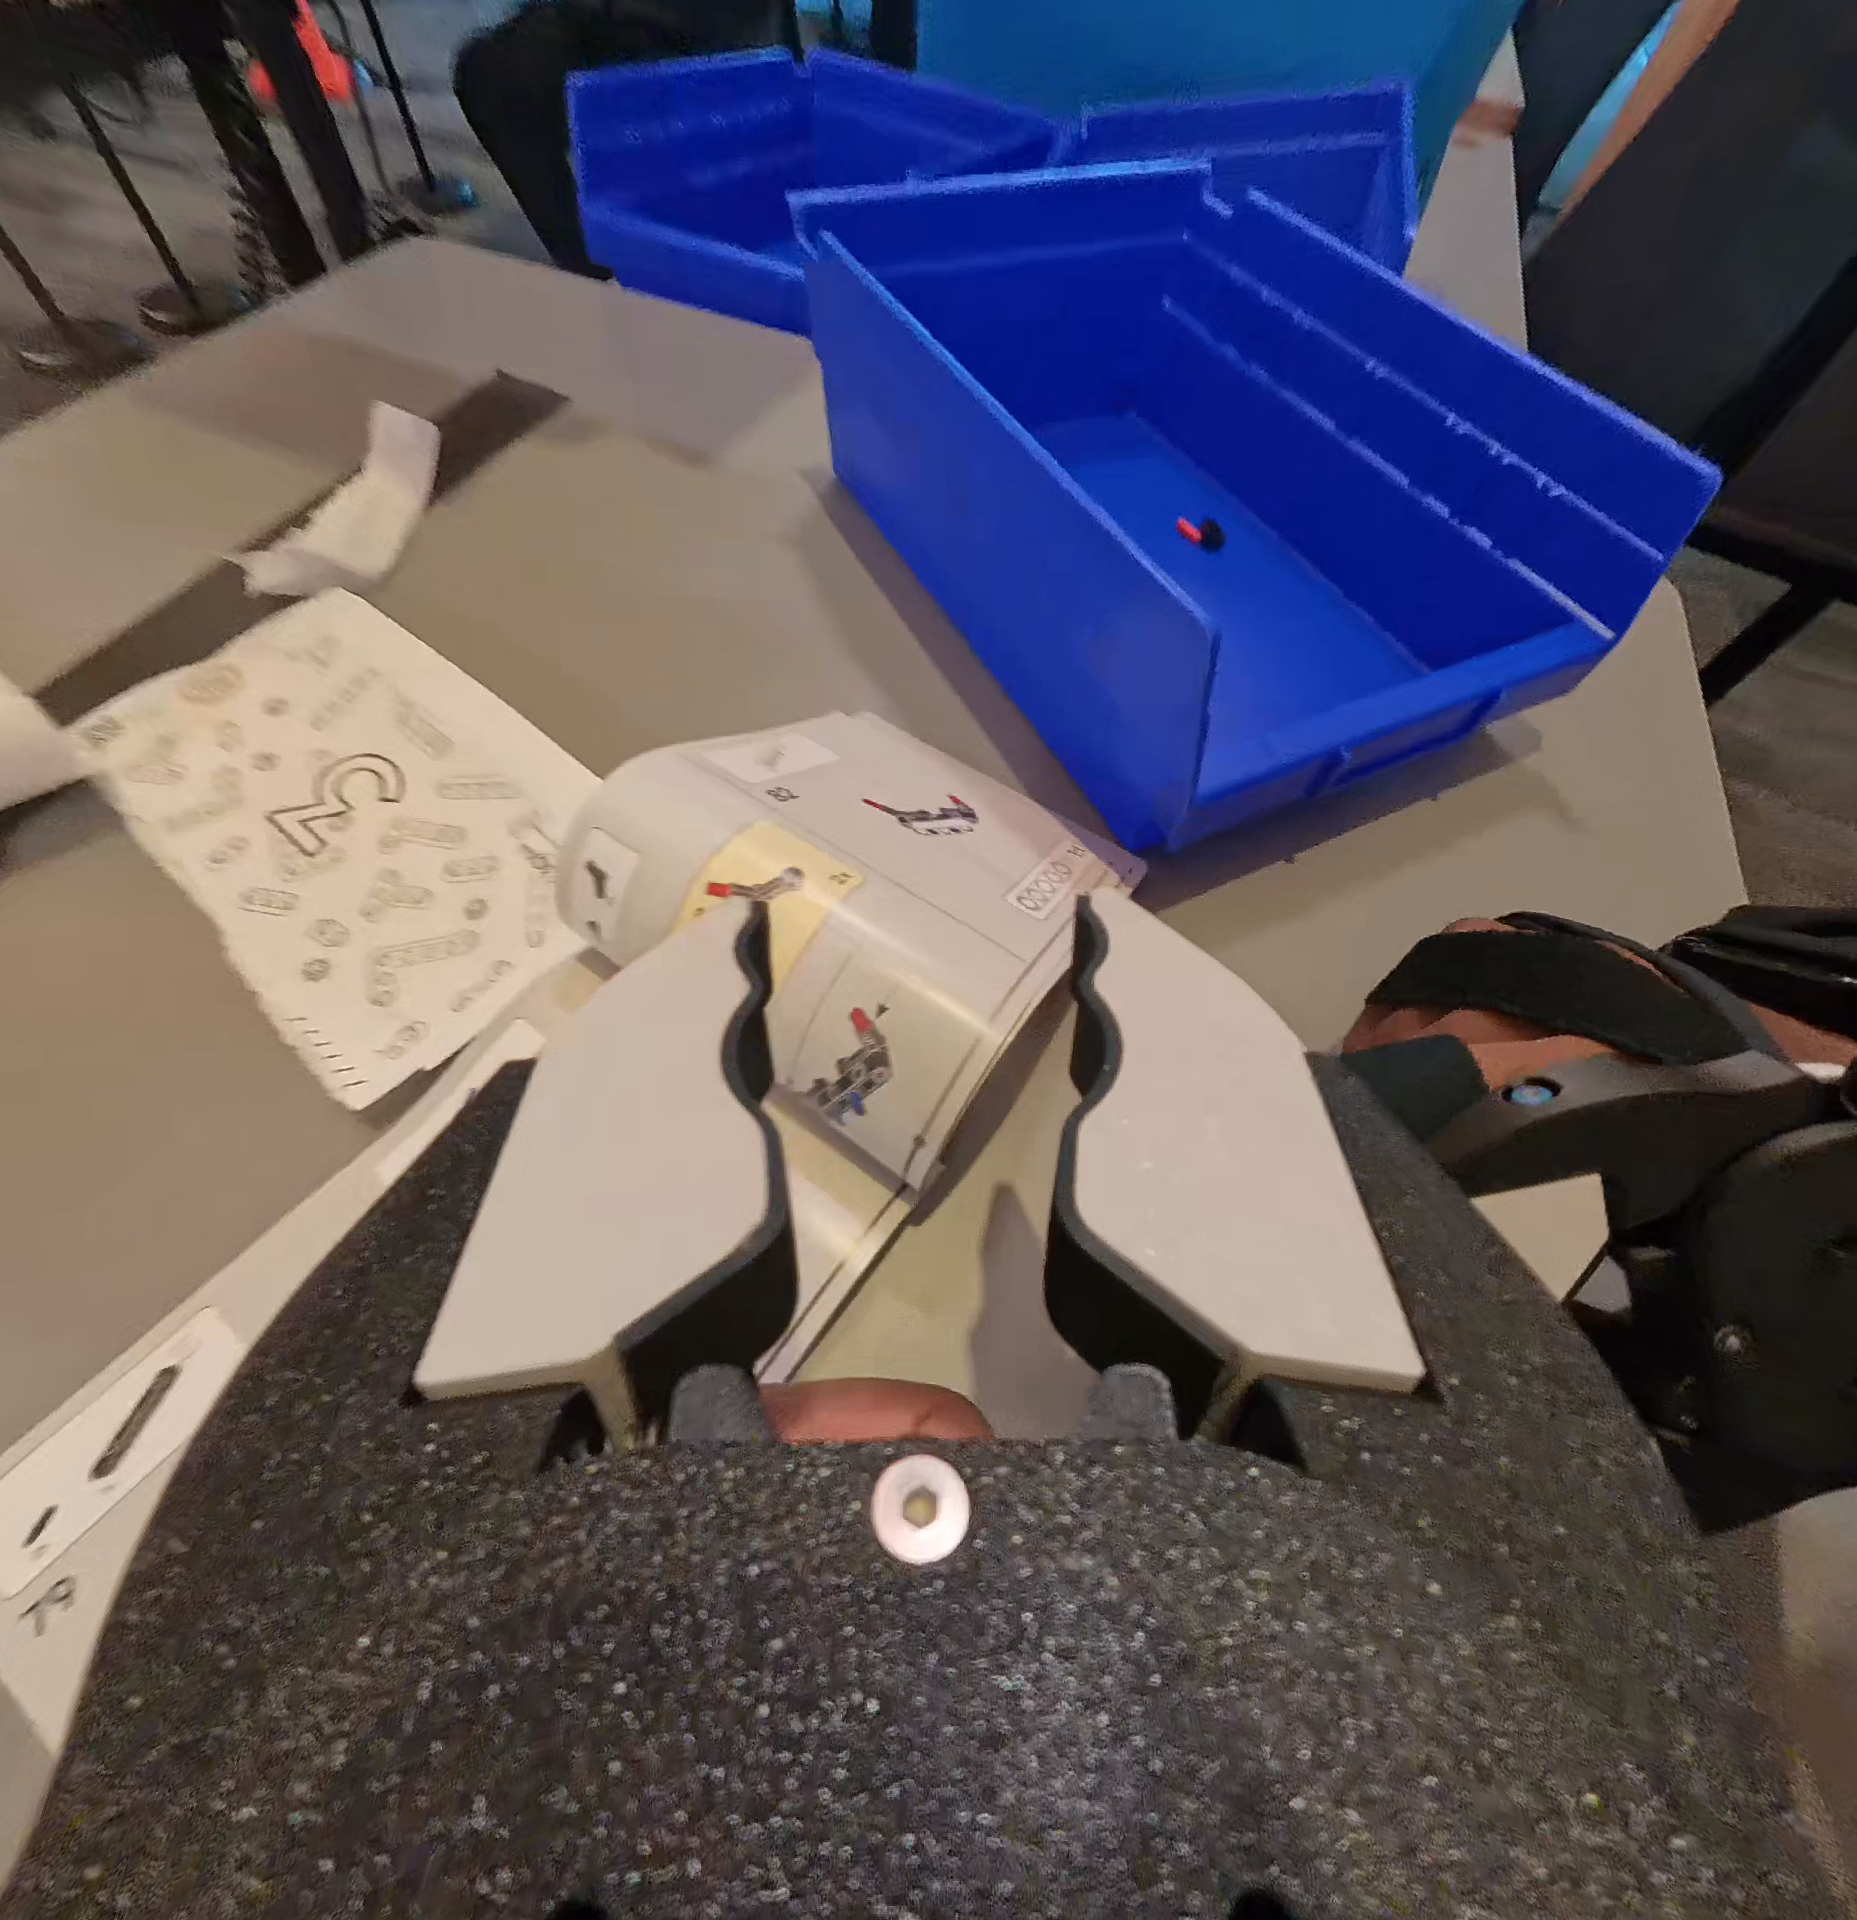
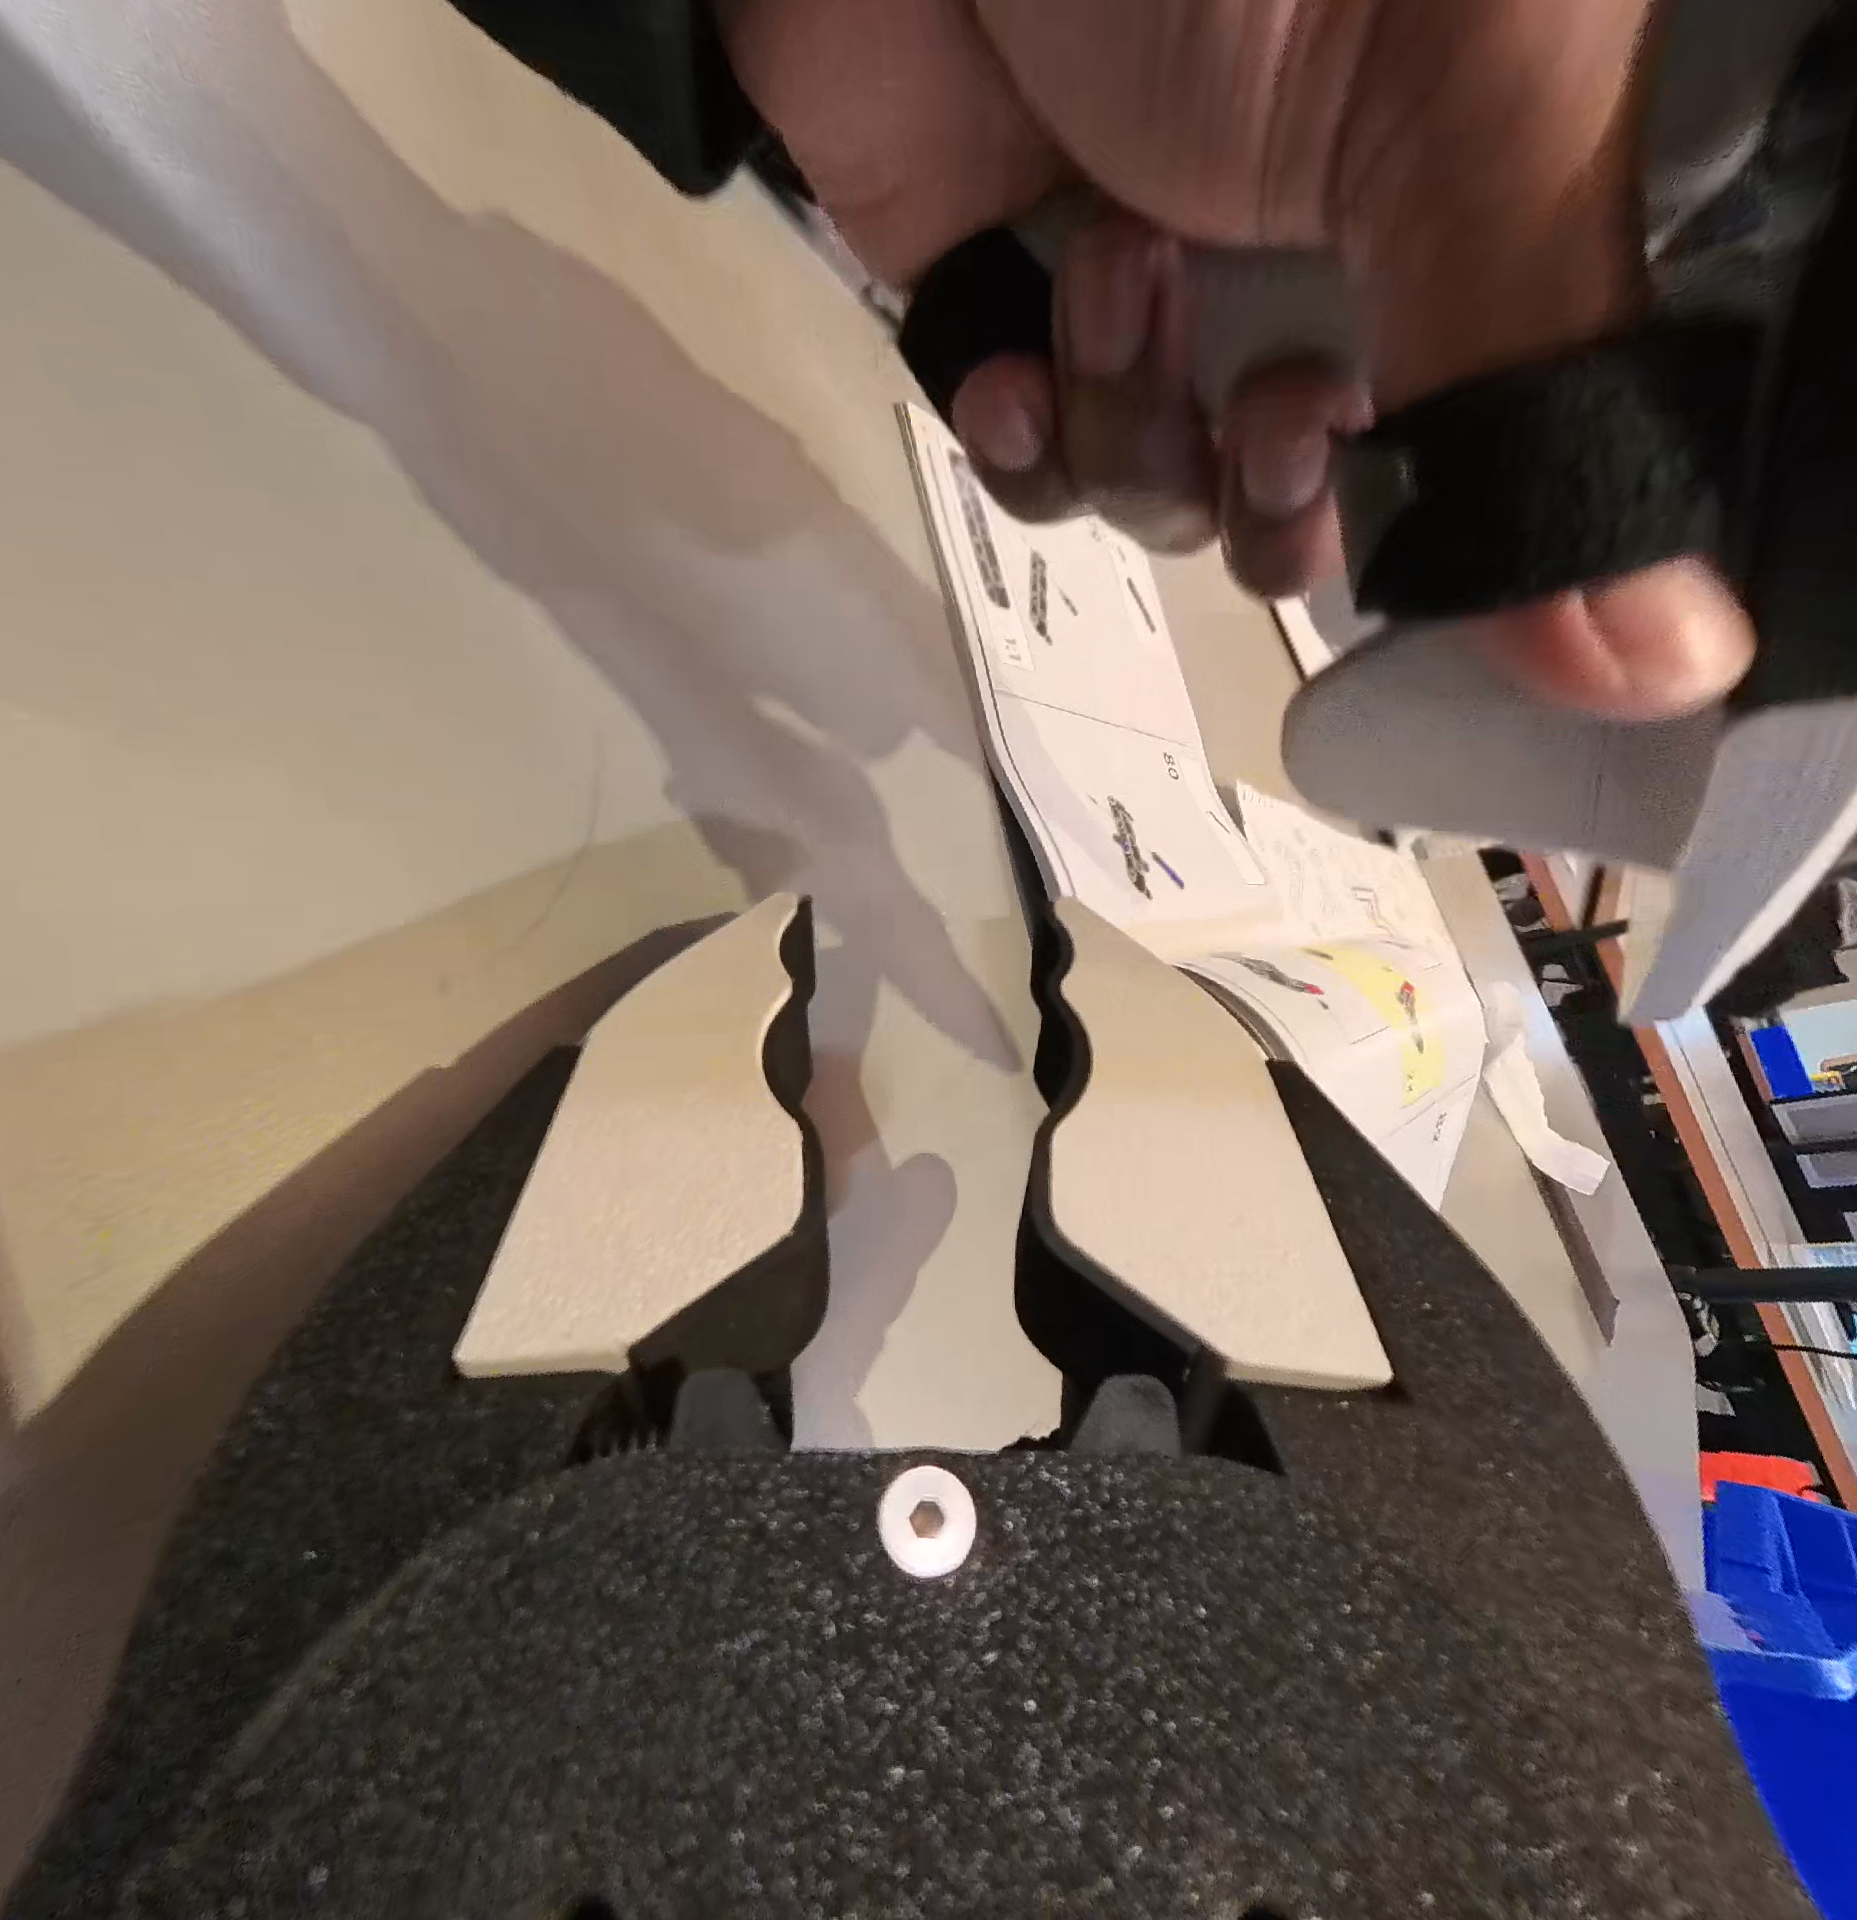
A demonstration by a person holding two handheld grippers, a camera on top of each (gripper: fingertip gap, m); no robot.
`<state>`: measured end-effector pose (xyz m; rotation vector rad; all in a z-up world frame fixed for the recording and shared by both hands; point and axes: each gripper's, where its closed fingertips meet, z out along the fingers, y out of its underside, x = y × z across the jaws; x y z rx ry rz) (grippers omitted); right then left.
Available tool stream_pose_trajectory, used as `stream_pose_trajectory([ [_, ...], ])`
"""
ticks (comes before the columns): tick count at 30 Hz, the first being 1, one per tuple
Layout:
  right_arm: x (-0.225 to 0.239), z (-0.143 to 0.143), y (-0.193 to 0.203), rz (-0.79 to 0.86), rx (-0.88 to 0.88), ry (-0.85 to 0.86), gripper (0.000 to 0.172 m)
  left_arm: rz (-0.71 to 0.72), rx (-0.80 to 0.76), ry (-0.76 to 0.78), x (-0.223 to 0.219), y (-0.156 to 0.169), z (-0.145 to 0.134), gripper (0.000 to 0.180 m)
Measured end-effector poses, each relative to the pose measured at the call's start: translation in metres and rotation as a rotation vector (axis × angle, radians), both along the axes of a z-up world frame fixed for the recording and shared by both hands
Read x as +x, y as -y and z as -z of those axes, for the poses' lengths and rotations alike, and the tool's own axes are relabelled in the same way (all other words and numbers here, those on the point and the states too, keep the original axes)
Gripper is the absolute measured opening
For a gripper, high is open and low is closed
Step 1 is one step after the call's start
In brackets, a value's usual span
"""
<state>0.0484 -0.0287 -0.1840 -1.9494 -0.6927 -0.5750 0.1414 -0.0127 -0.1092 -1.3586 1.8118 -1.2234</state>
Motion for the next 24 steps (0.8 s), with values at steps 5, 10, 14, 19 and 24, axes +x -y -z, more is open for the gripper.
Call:
stream_pose_trajectory([
  [5, -0.003, 0.000, 0.000, -0.019, 0.002, -0.004, 0.038, -0.011, 0.018, 0.027, -0.034, -0.023, -0.005, 0.078],
  [10, -0.009, 0.000, -0.002, -0.046, 0.005, 0.000, 0.037, -0.070, 0.091, 0.054, -0.098, -0.046, -0.004, 0.079],
  [14, -0.016, 0.000, -0.006, -0.076, 0.000, -0.004, 0.037, -0.150, 0.125, 0.054, -0.158, -0.064, -0.002, 0.078],
  [19, -0.035, 0.001, -0.017, -0.126, -0.021, 0.018, 0.041, -0.273, 0.173, 0.062, -0.225, -0.089, -0.008, 0.077],
  [24, -0.069, -0.001, -0.033, -0.200, -0.026, 0.029, 0.041, -0.356, 0.228, 0.099, -0.272, -0.115, -0.019, 0.077],
])
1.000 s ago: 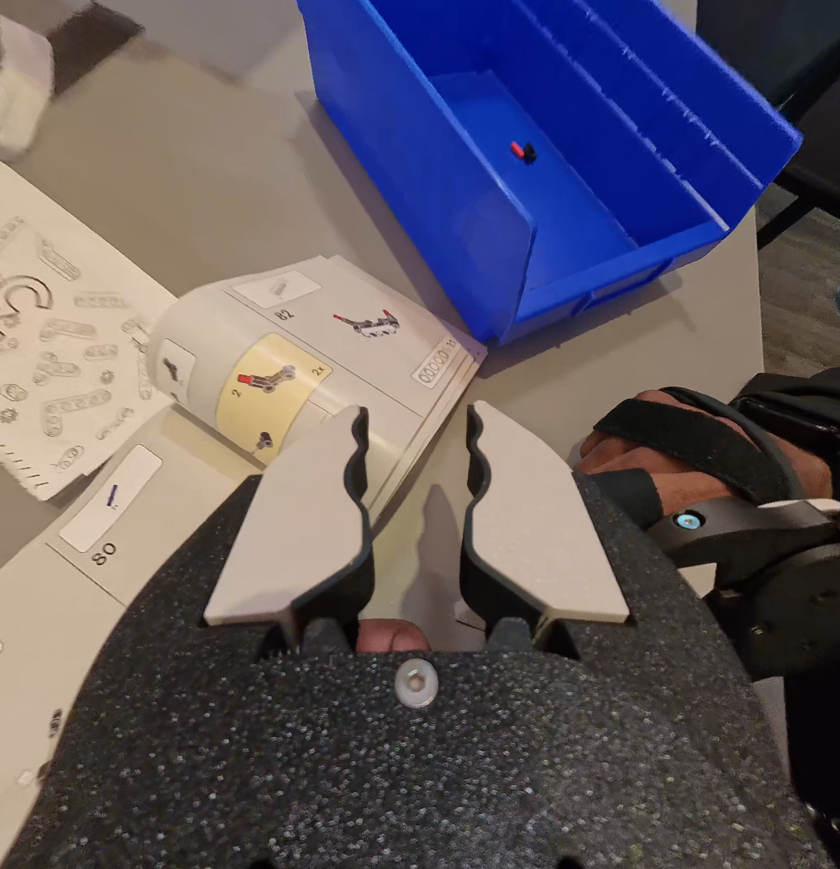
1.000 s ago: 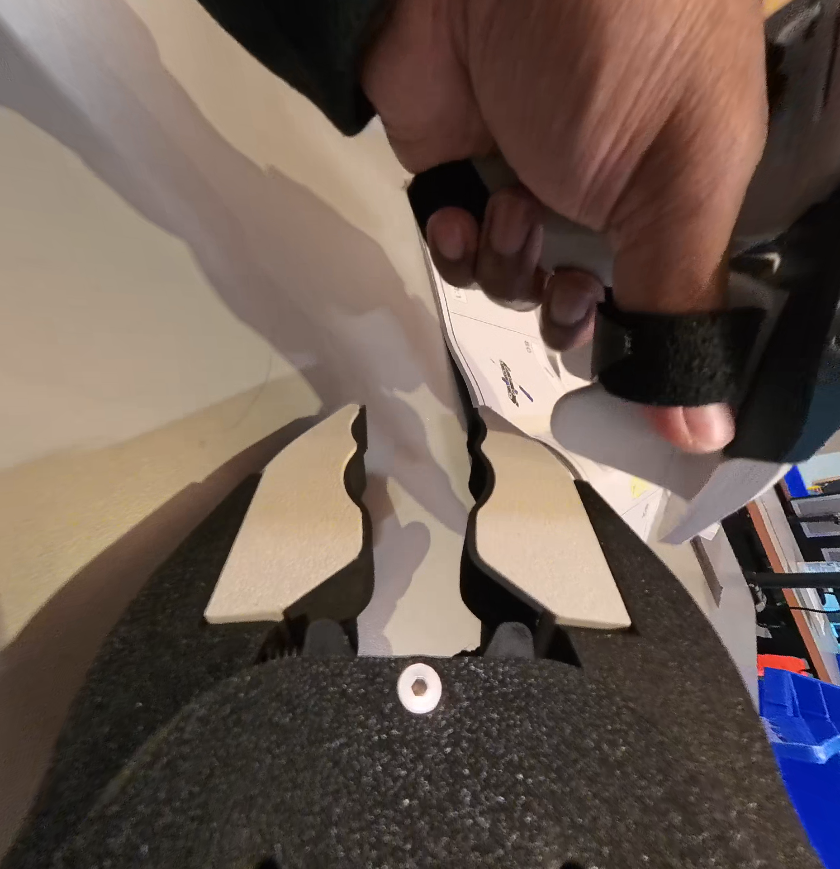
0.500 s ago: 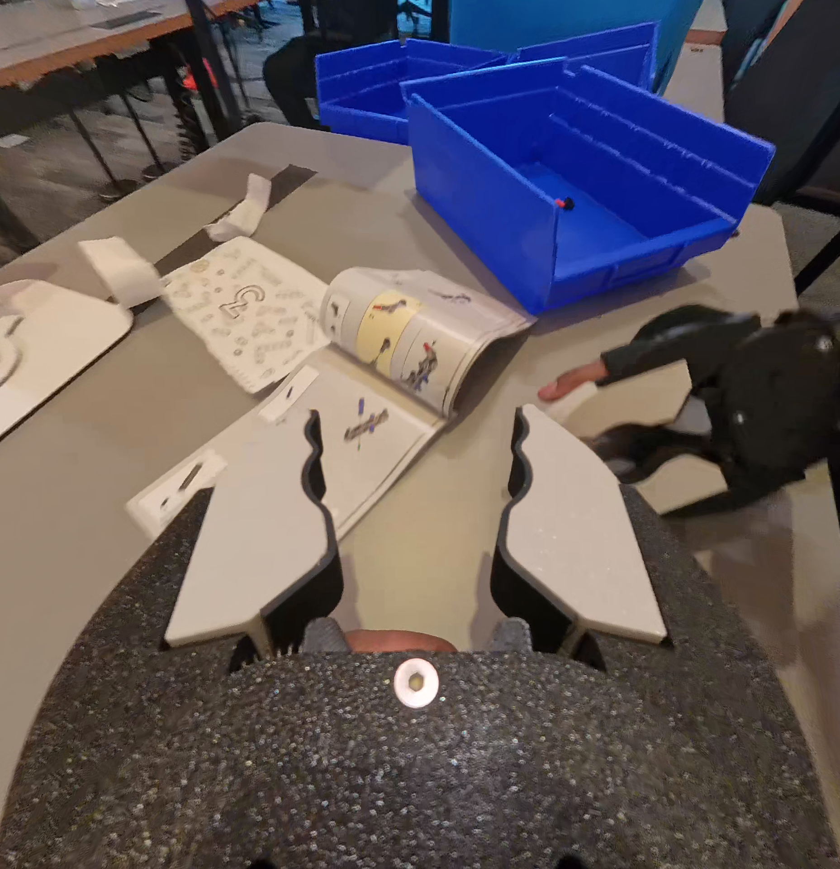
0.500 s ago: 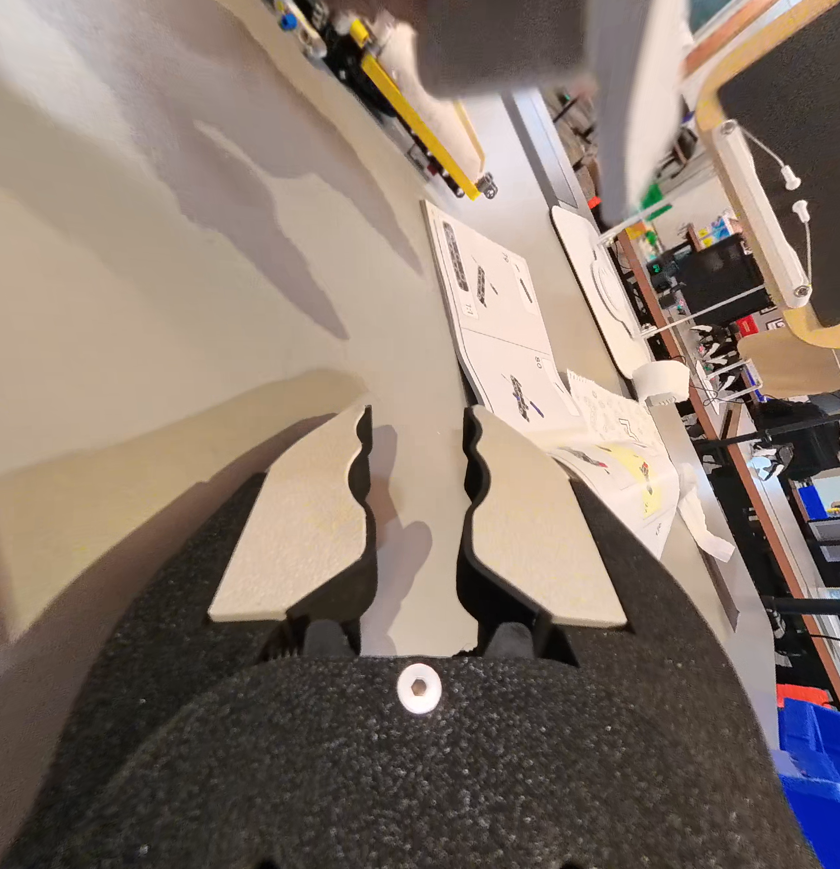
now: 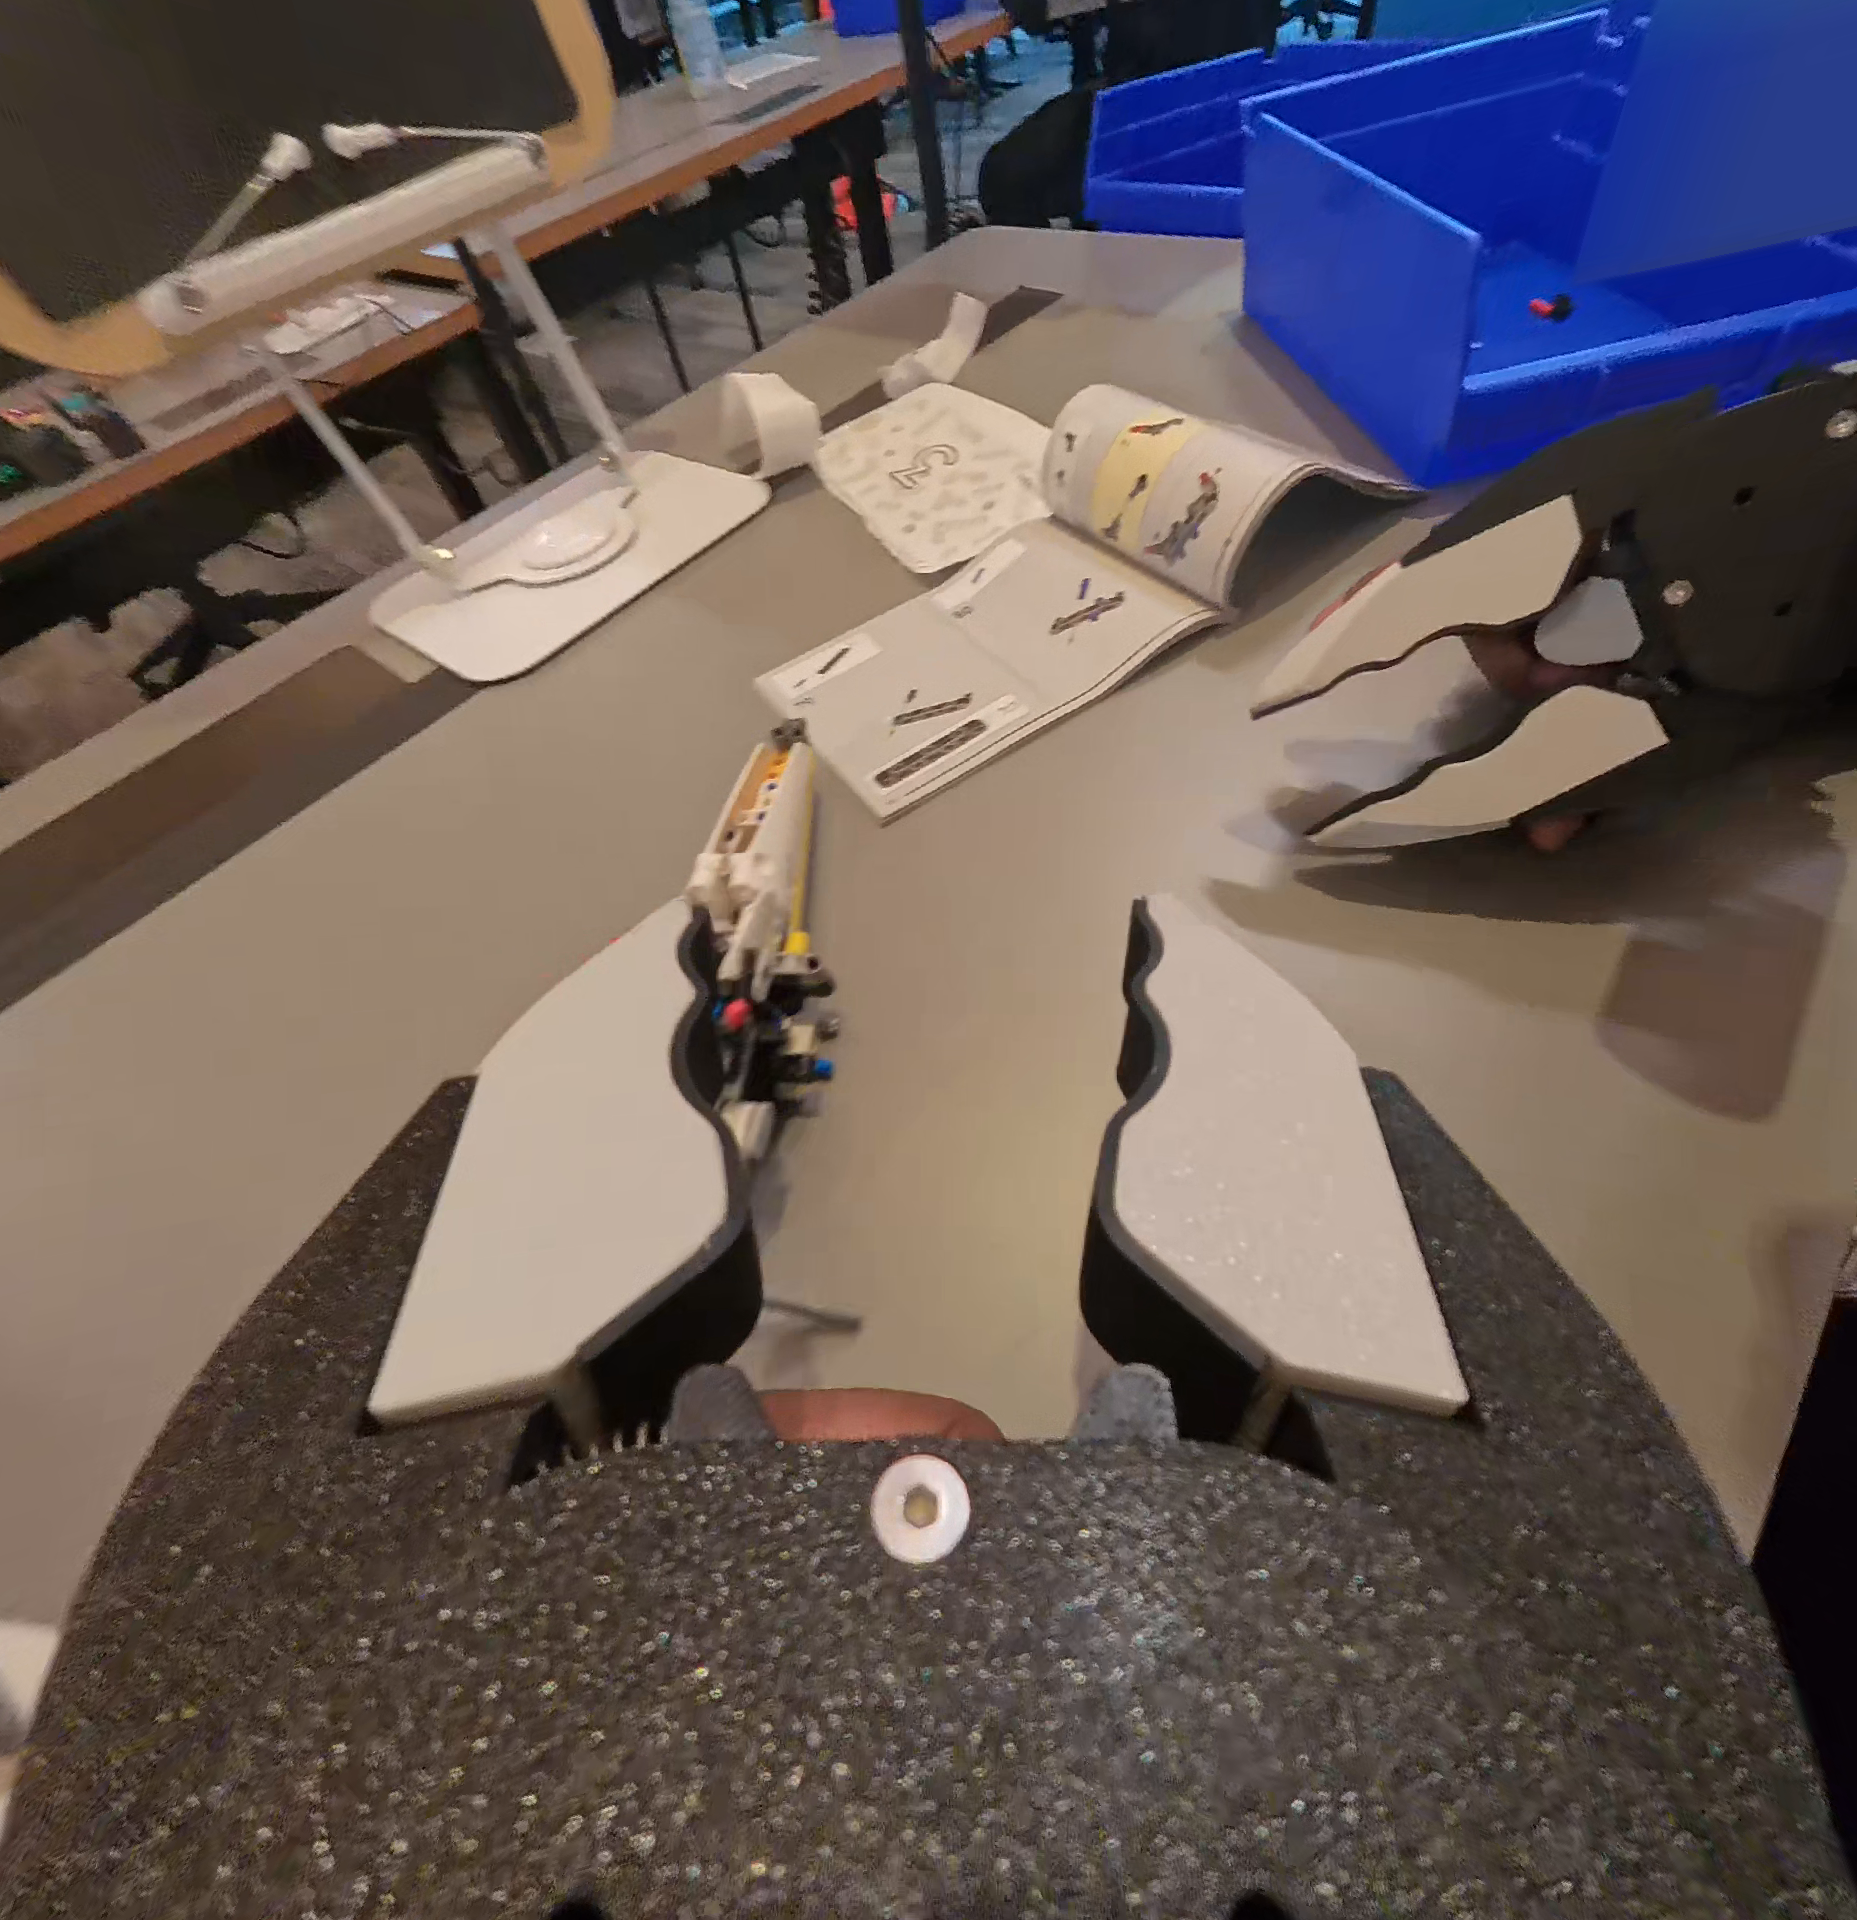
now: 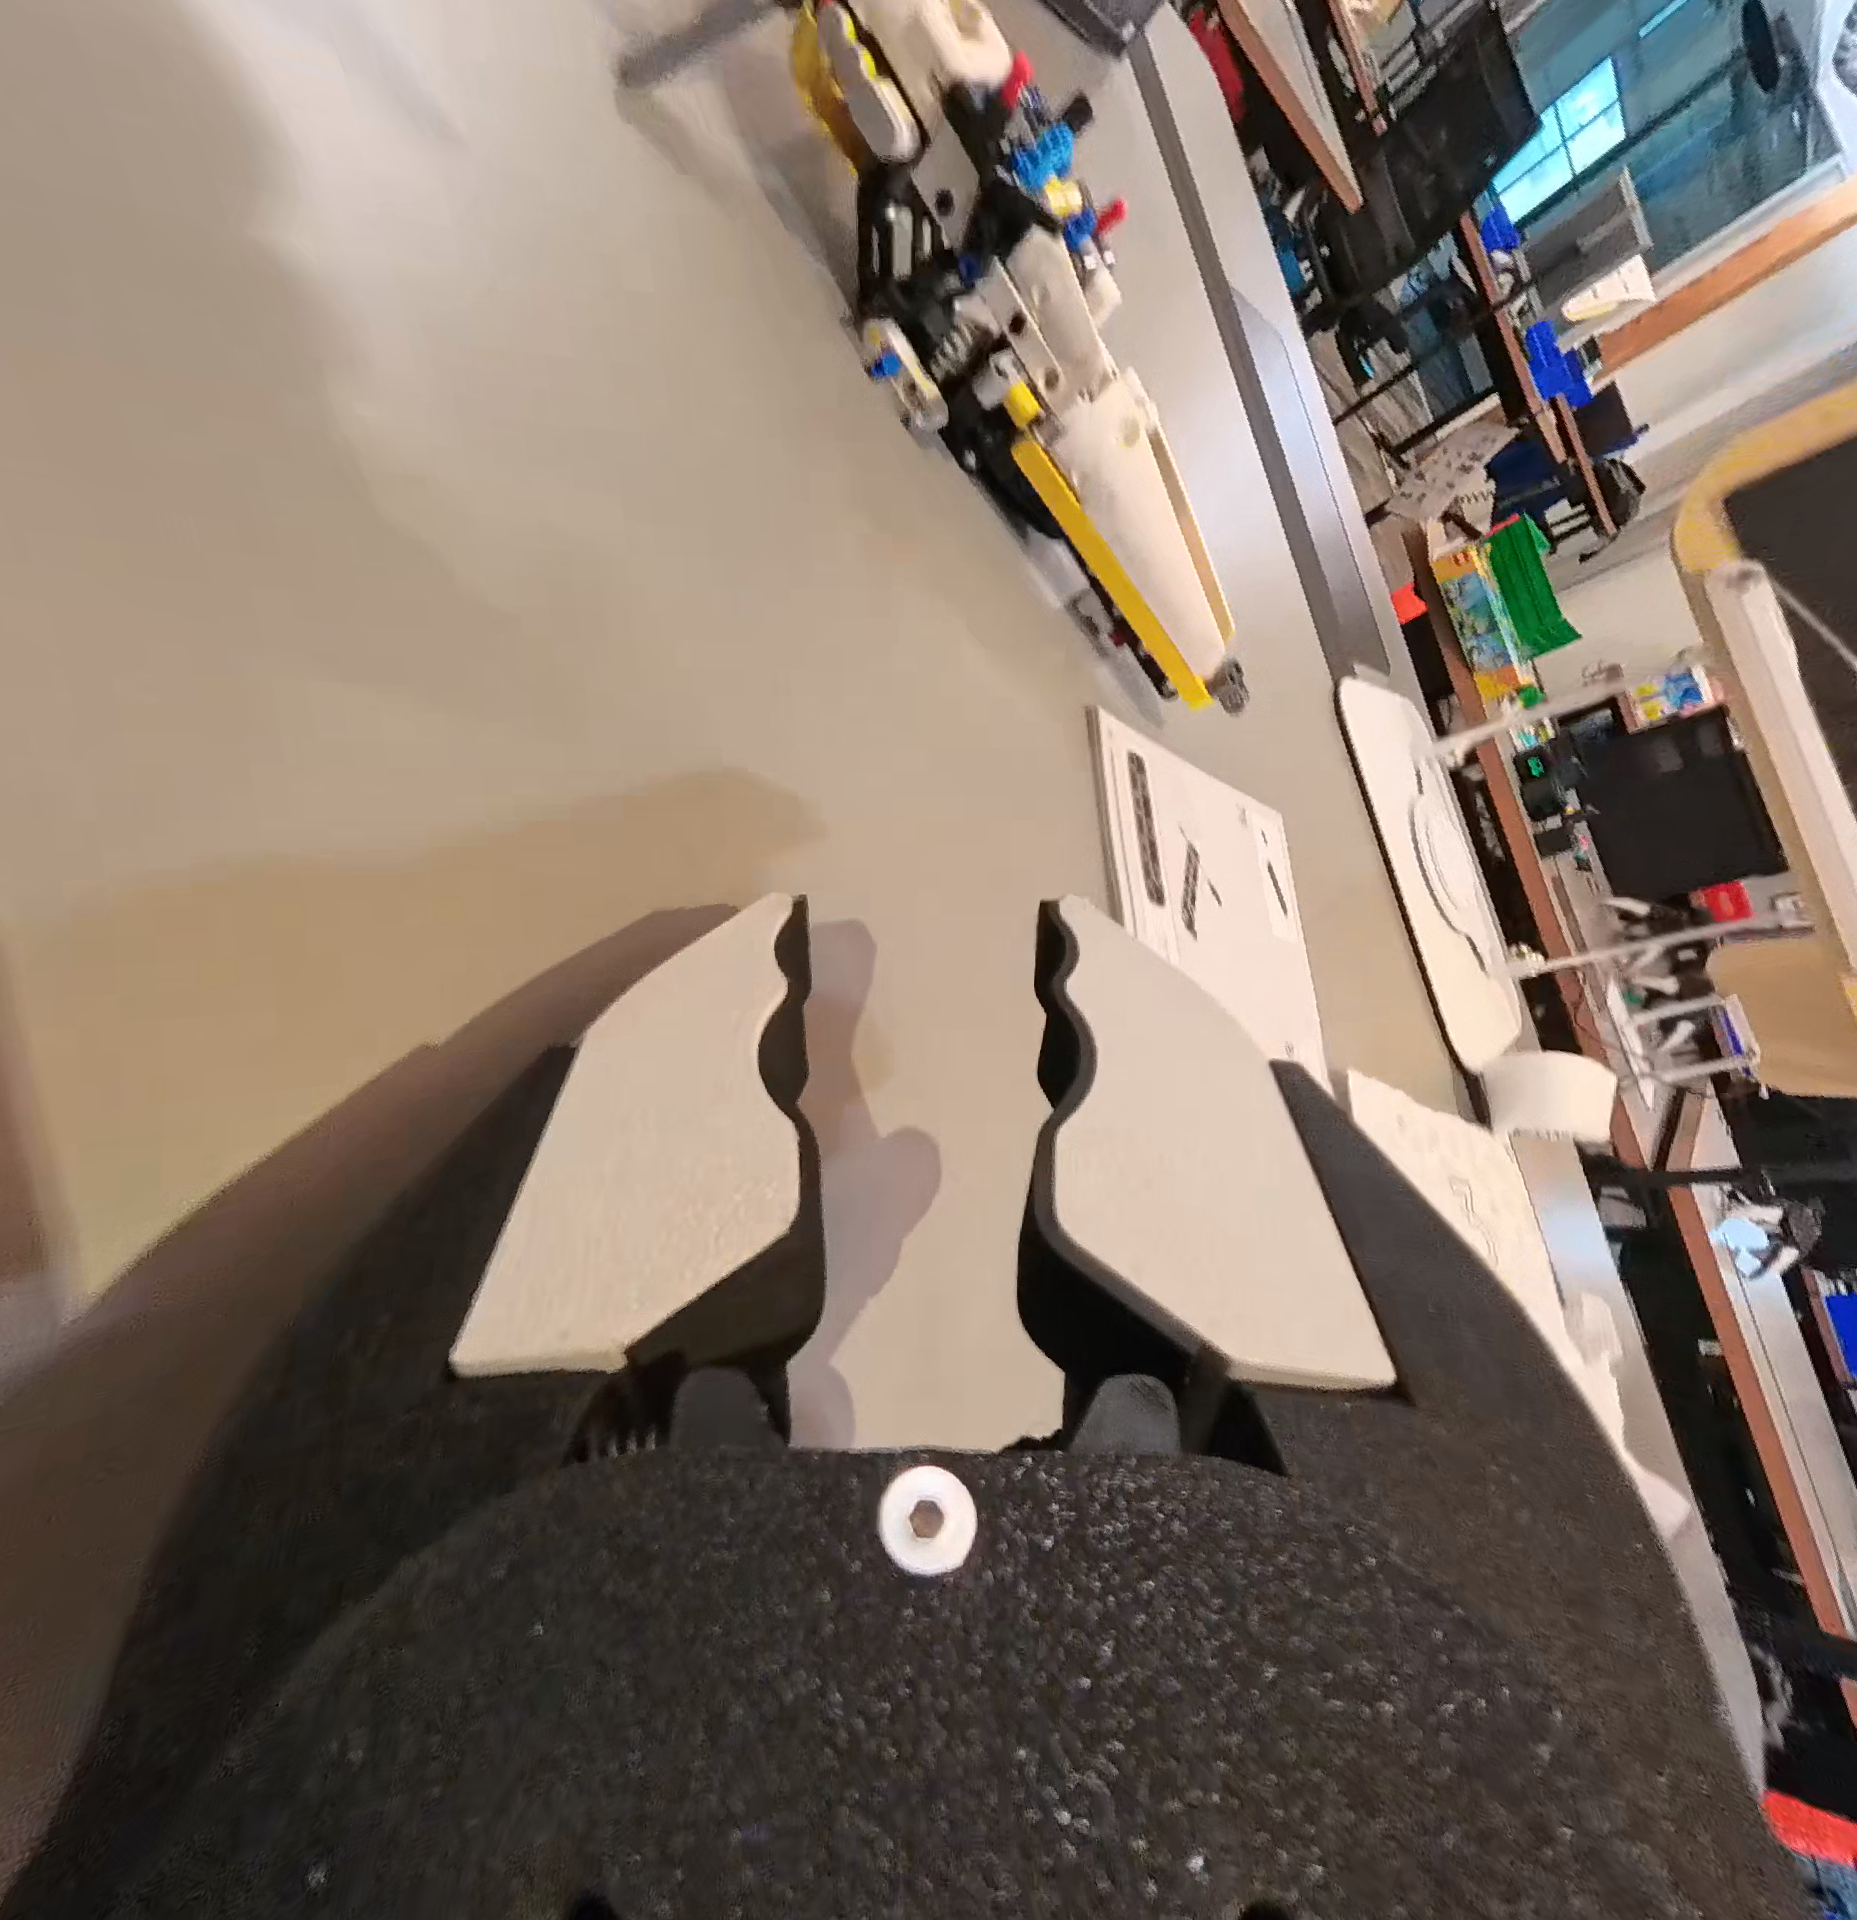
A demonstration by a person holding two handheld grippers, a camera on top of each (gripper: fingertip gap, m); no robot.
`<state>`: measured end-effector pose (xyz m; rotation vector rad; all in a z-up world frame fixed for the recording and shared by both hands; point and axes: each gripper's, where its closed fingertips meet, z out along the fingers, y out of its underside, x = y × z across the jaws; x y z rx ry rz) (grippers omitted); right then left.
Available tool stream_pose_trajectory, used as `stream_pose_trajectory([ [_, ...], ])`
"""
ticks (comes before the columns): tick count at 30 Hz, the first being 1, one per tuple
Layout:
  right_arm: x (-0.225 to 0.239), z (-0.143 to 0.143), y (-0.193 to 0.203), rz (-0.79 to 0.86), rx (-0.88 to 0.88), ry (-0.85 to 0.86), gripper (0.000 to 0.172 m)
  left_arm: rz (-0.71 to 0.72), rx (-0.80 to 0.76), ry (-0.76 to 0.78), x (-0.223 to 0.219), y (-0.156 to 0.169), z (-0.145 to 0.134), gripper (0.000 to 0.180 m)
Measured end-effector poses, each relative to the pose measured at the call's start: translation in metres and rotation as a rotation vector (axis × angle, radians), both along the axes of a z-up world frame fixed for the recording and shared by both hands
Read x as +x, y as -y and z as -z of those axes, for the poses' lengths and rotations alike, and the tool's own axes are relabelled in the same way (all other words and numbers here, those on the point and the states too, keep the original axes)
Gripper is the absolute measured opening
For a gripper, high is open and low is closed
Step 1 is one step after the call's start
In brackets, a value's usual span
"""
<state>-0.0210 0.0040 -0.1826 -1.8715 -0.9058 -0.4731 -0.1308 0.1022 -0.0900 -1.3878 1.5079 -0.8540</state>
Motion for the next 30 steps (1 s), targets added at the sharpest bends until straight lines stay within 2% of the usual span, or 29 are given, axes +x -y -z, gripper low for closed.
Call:
stream_pose_trajectory([
  [6, -0.037, -0.005, -0.019, -0.074, -0.002, -0.031, 0.041, -0.062, 0.051, 0.068, -0.033, -0.037, -0.018, 0.076],
  [9, -0.052, -0.008, -0.027, -0.107, -0.008, -0.047, 0.041, -0.086, 0.061, 0.077, -0.044, -0.060, -0.018, 0.077],
  [13, -0.070, -0.012, -0.040, -0.163, -0.015, -0.064, 0.041, -0.059, 0.013, 0.041, -0.053, -0.080, 0.001, 0.077],
  [17, -0.086, -0.017, -0.055, -0.220, -0.025, -0.051, 0.041, -0.013, -0.025, 0.009, -0.053, -0.085, 0.022, 0.078],
  [30, -0.101, -0.035, -0.122, -0.346, -0.011, -0.026, 0.045, 0.101, -0.104, -0.187, -0.018, -0.097, 0.071, 0.079],
])
